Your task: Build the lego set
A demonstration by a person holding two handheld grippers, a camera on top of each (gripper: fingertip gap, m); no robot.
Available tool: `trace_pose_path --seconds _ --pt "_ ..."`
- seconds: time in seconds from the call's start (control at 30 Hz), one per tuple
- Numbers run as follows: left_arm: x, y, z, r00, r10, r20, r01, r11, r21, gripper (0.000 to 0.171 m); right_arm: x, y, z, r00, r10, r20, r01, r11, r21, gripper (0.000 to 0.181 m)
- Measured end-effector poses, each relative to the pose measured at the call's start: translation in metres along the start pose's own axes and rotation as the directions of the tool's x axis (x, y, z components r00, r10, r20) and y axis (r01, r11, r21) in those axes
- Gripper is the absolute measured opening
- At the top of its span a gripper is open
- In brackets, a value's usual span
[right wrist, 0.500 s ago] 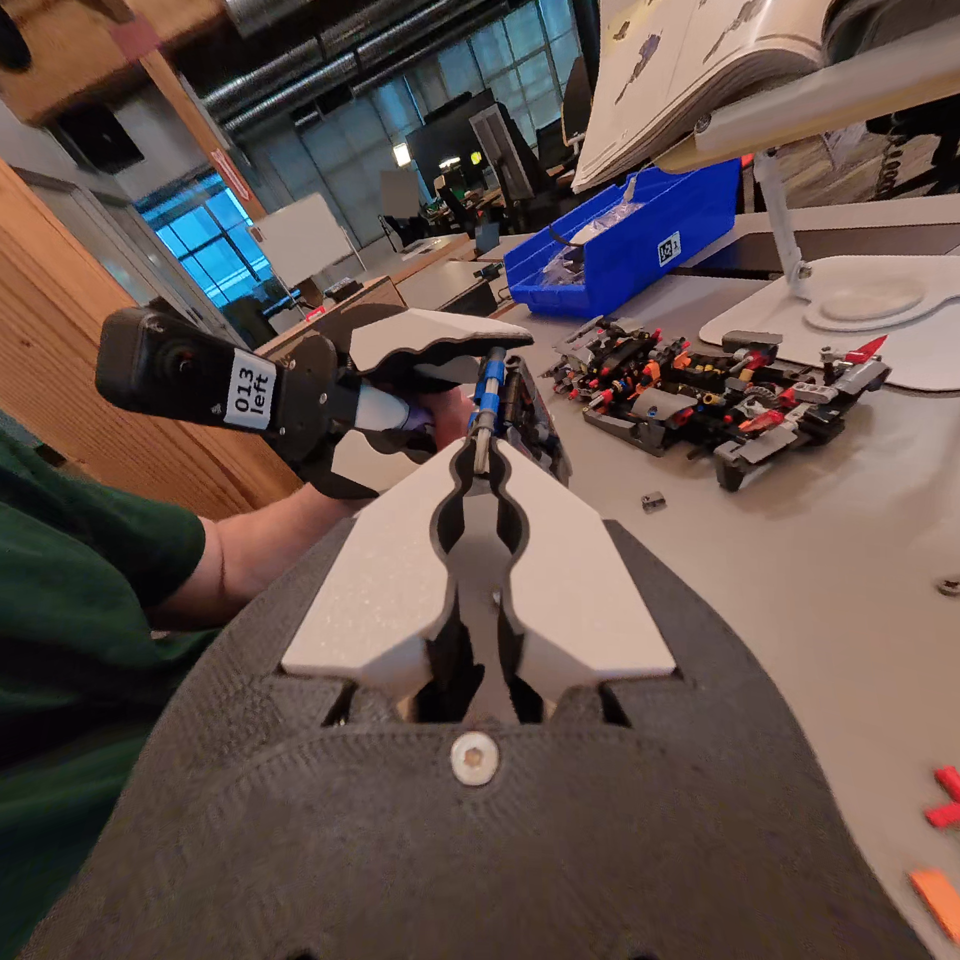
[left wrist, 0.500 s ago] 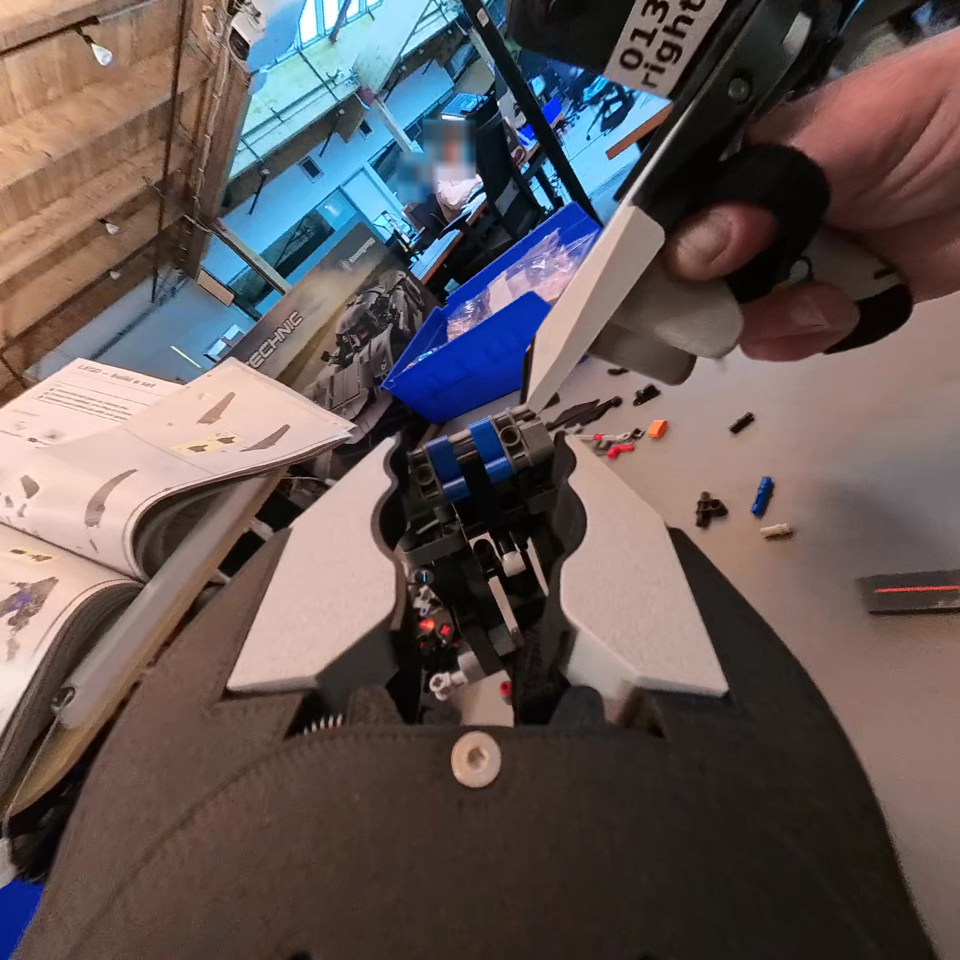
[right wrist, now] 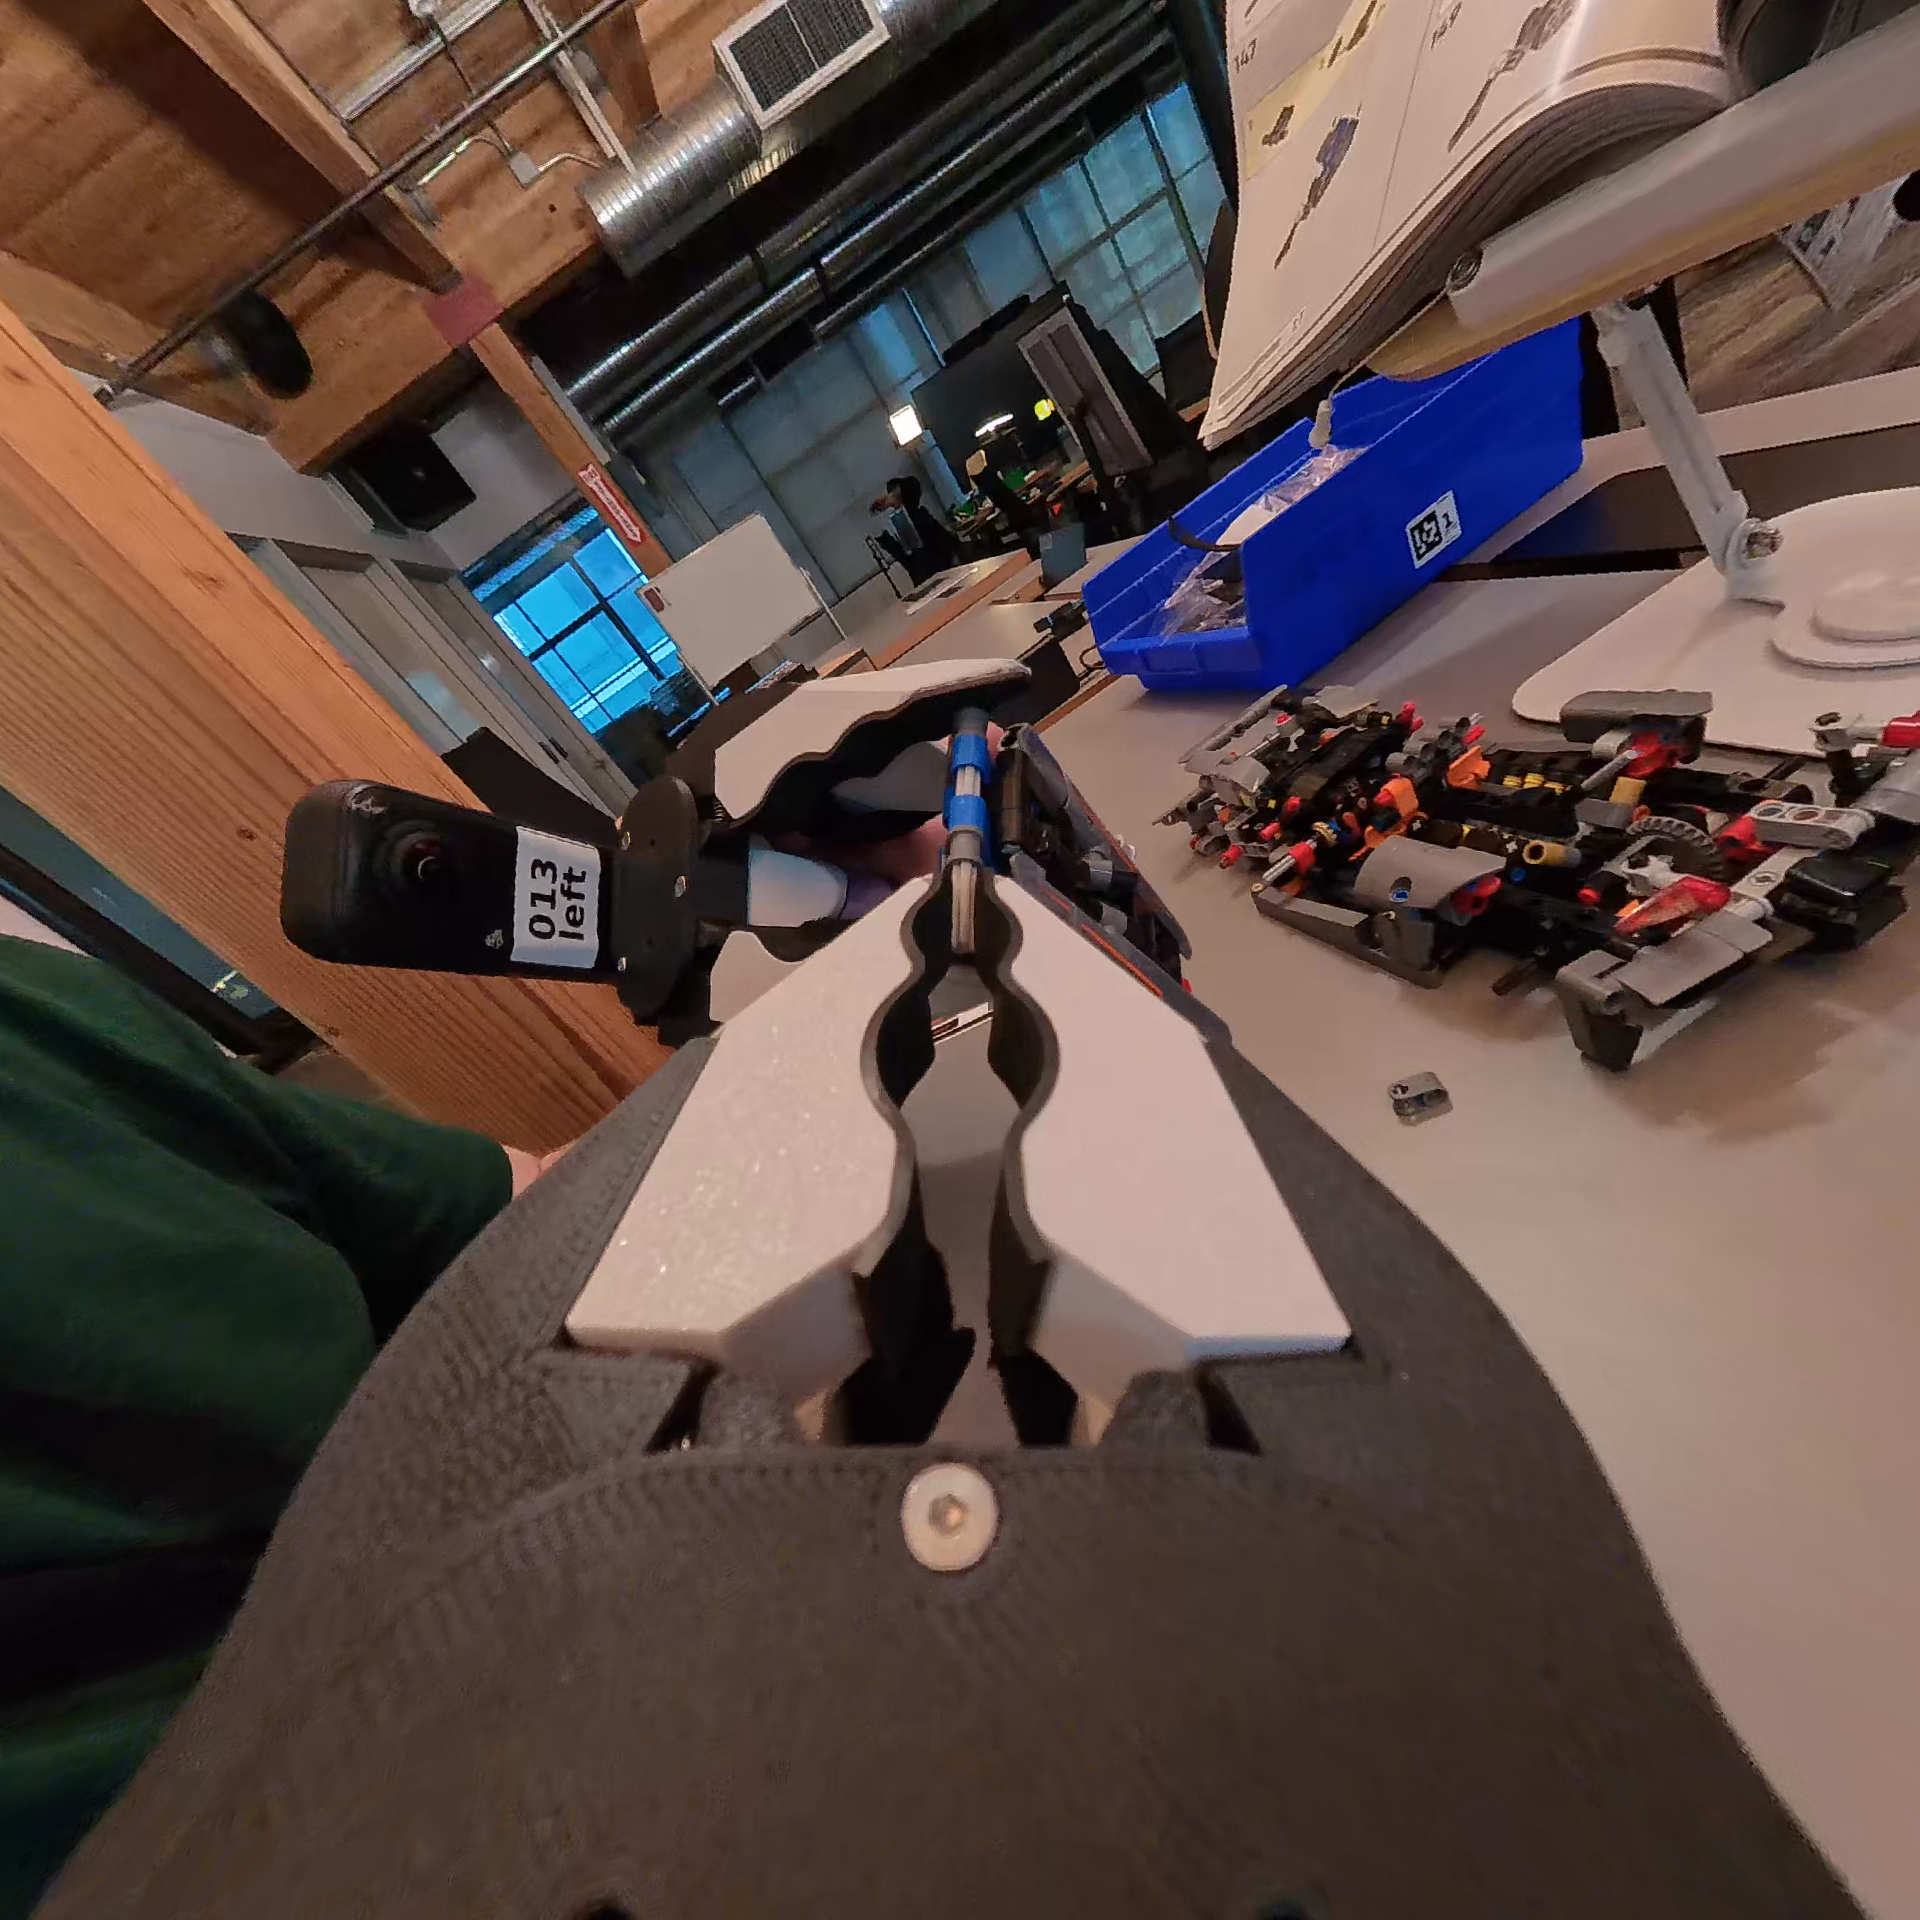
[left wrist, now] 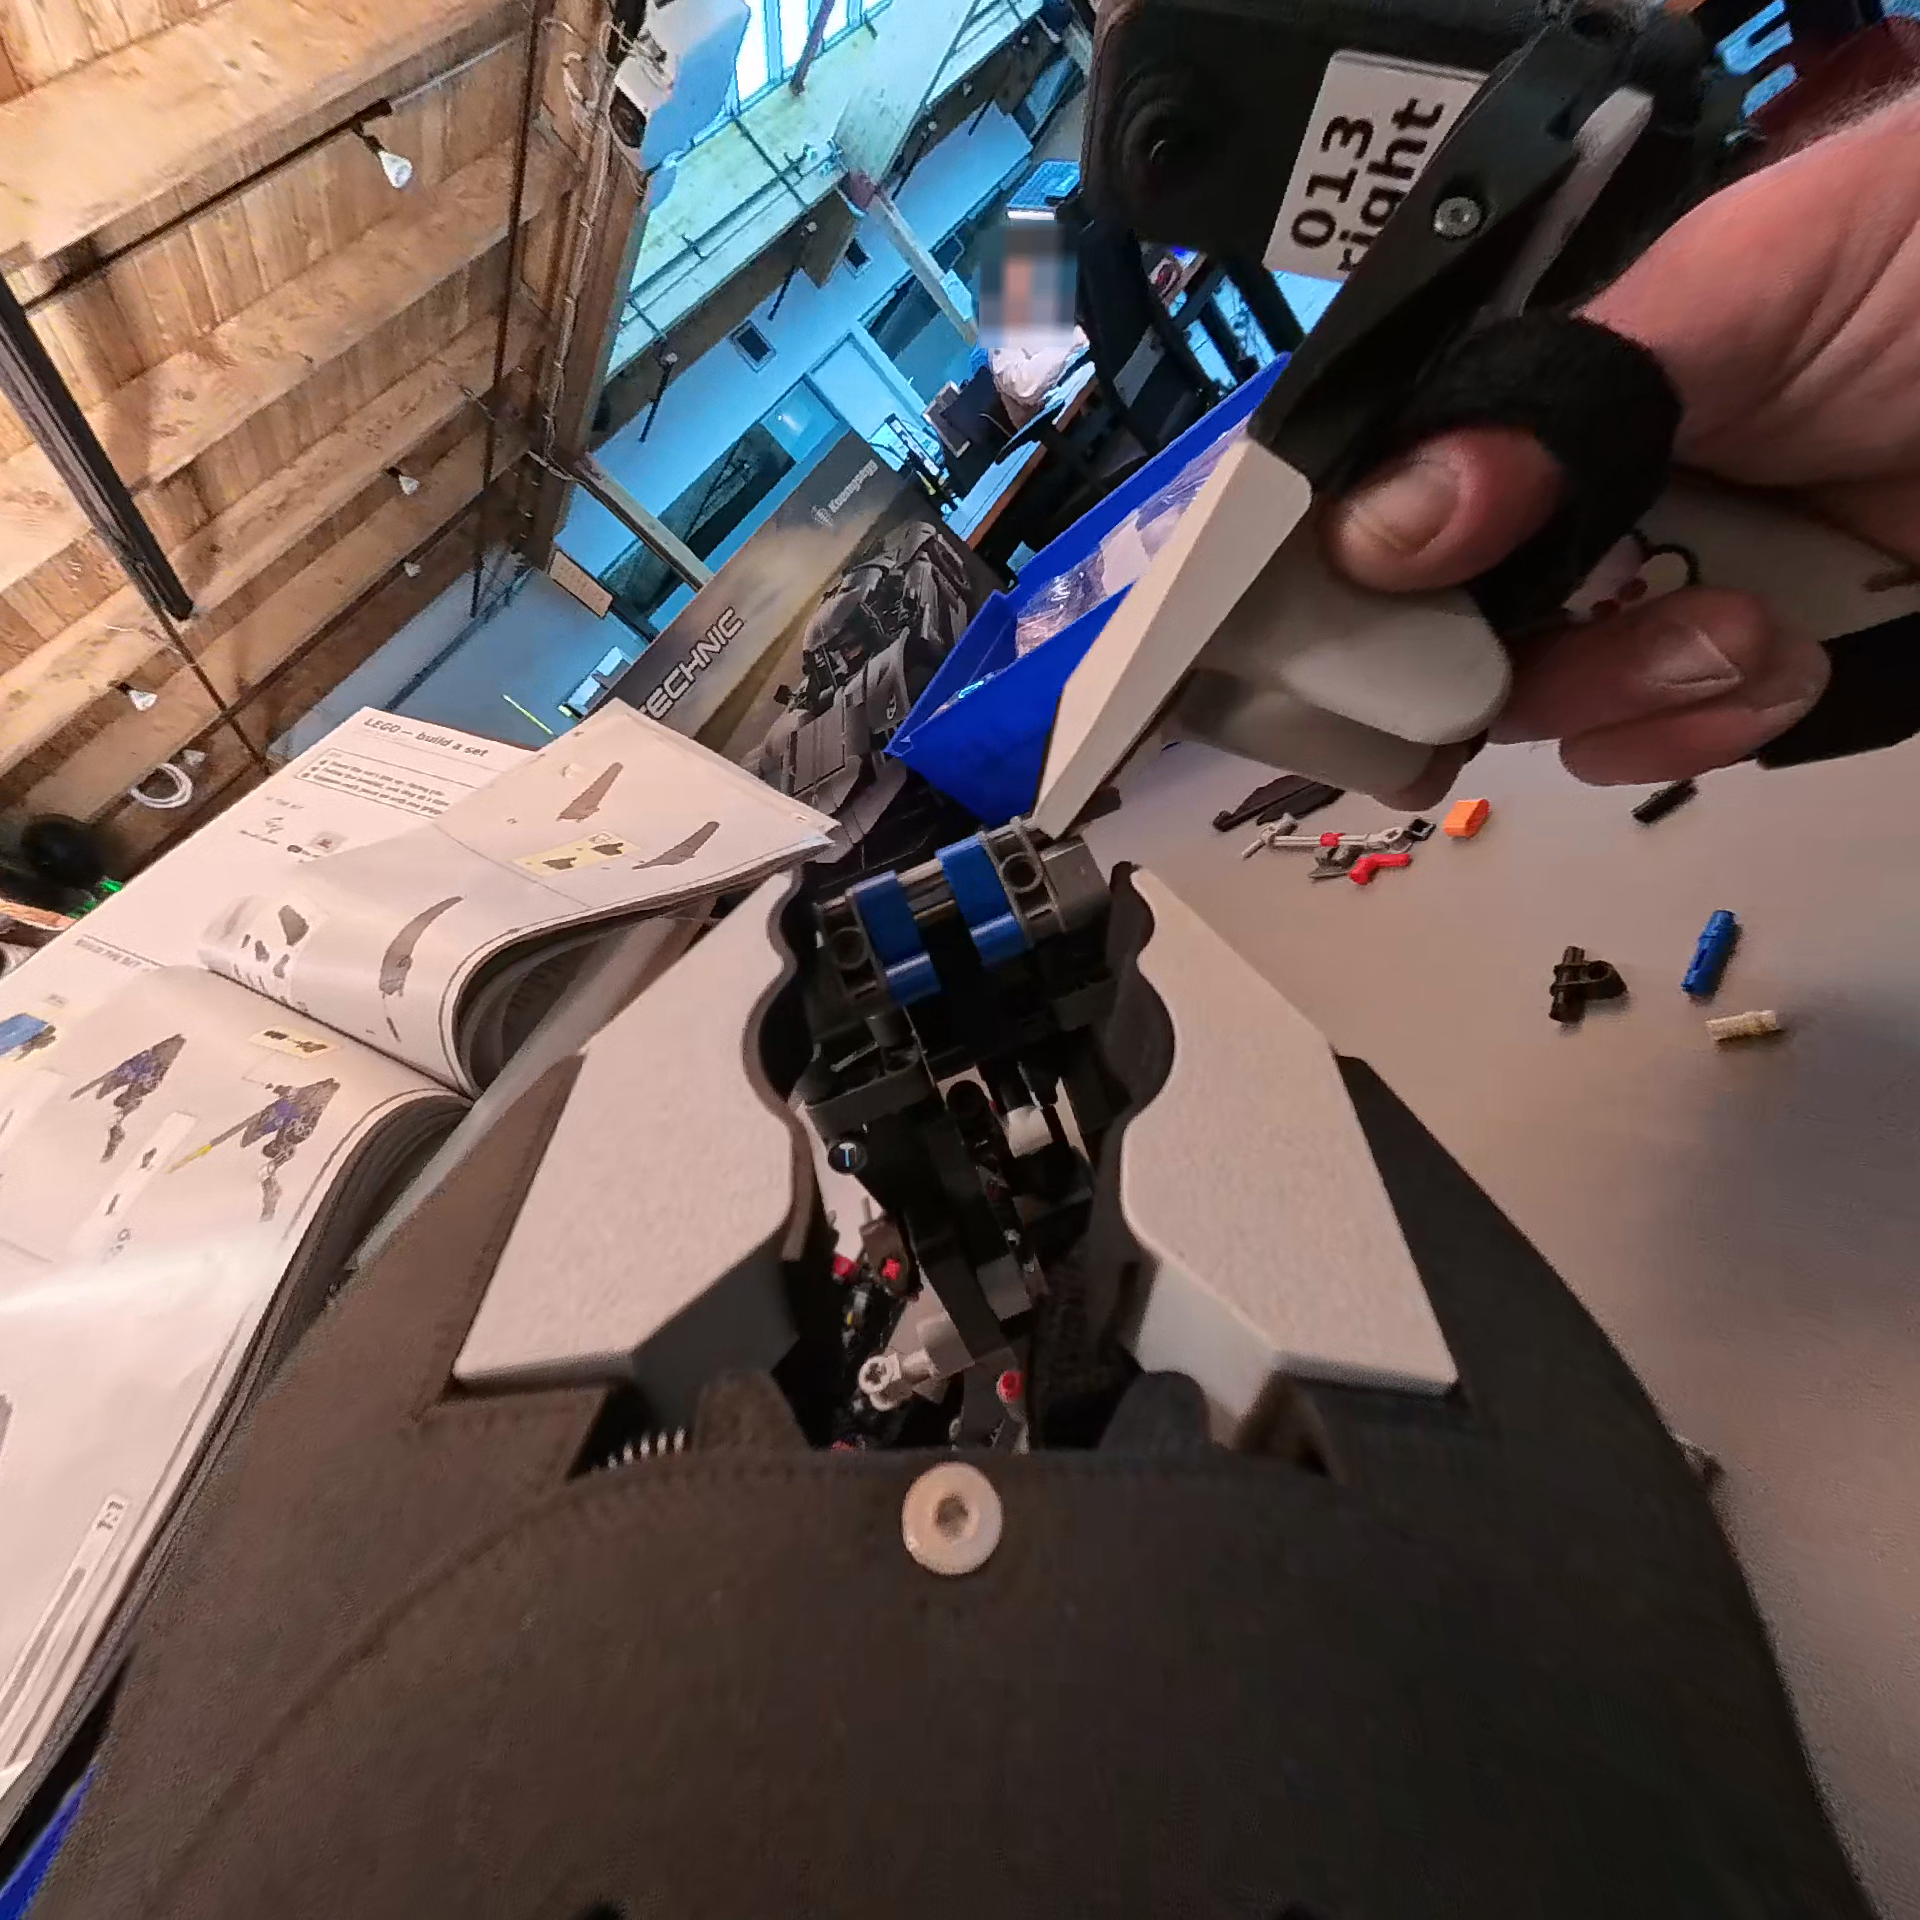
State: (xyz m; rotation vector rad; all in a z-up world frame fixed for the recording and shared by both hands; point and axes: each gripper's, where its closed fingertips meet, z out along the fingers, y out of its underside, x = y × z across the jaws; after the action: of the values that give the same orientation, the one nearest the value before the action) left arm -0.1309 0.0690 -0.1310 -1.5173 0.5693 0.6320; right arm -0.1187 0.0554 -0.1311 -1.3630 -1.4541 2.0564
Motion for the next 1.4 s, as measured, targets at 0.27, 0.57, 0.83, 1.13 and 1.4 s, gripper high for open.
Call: trace_pose_path --seconds 0.27,0.57,0.83,1.13,1.4 --pt "0.003 -0.002 0.000 0.999 -0.032 -0.015 0.032 0.999 -0.006 0.054 -0.003 0.002 -0.005 0.993 -0.119 -0.013 0.118 0.991 -0.066 0.002" --pt "0.011 -0.010 0.005 0.970 -0.219 -0.107 0.223 0.974 0.027 0.054 -0.005 0.000 -0.016 0.758 -0.610 -0.232 0.538 0.785 -0.306 0.001" --pt "0.013 -0.019 0.002 0.989 -0.123 -0.084 0.127 0.991 0.051 0.054 -0.015 0.001 -0.023 0.990 -0.132 -0.058 0.131 0.991 -0.013 0.002" --pt "0.035 -0.023 0.004 0.989 -0.015 -0.148 0.023 0.999 0.048 0.054 -0.016 0.018 -0.040 0.987 0.123 0.102 -0.127 0.992 0.029 0.002" --pt "0.047 -0.025 0.008 0.975 -0.078 -0.209 0.093 0.994 0.062 0.054 -0.017 0.022 -0.051 0.987 -0.115 -0.108 0.116 0.993 0.005 0.002"
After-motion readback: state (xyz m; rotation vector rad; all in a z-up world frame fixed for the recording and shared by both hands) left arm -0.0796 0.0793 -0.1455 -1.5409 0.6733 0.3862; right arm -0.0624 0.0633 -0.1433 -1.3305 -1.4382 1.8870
